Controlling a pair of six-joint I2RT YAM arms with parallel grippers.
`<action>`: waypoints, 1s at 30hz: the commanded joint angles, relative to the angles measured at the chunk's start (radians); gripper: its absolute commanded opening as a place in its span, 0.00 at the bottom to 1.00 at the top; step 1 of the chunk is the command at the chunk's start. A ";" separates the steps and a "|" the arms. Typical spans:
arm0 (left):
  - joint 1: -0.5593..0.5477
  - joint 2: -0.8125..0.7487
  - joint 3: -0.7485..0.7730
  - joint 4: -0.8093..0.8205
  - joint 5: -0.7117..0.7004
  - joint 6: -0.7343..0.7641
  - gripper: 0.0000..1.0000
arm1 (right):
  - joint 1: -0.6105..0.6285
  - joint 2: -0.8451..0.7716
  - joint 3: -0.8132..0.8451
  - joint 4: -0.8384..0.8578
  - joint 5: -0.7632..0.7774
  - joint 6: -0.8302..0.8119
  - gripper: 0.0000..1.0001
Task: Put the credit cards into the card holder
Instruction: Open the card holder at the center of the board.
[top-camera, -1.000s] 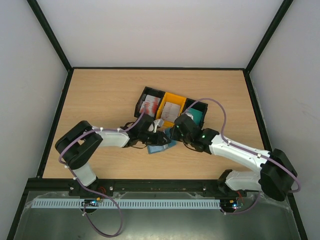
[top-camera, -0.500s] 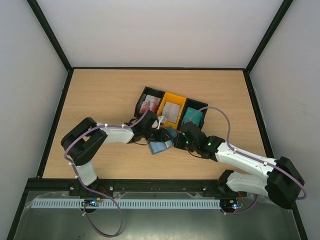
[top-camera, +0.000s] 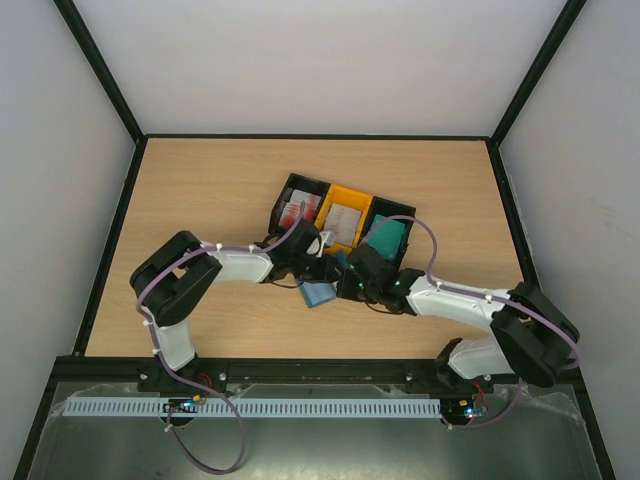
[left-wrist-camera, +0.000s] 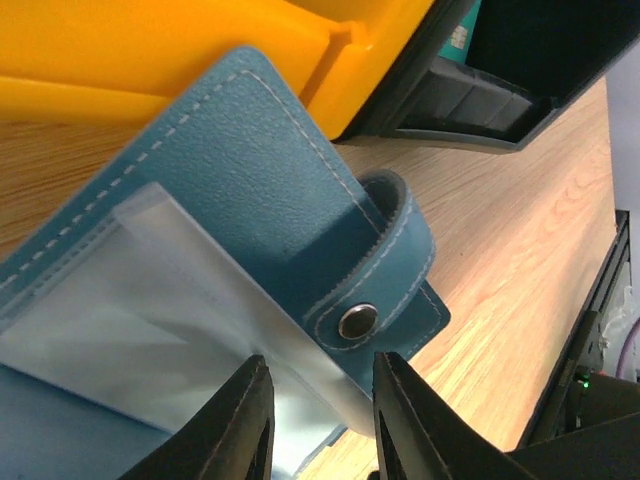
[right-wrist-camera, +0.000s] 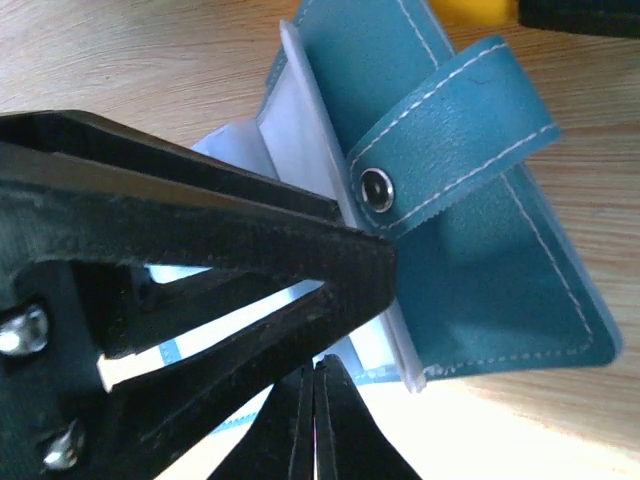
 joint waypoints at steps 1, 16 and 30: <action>-0.006 -0.007 0.022 -0.030 -0.021 0.009 0.30 | -0.002 0.046 0.000 0.075 0.078 -0.009 0.02; -0.001 -0.195 -0.050 -0.148 -0.179 -0.069 0.34 | -0.002 0.094 0.033 0.060 0.213 -0.027 0.06; -0.004 -0.199 -0.182 -0.164 -0.238 -0.077 0.32 | -0.004 0.275 0.148 -0.153 0.231 -0.229 0.19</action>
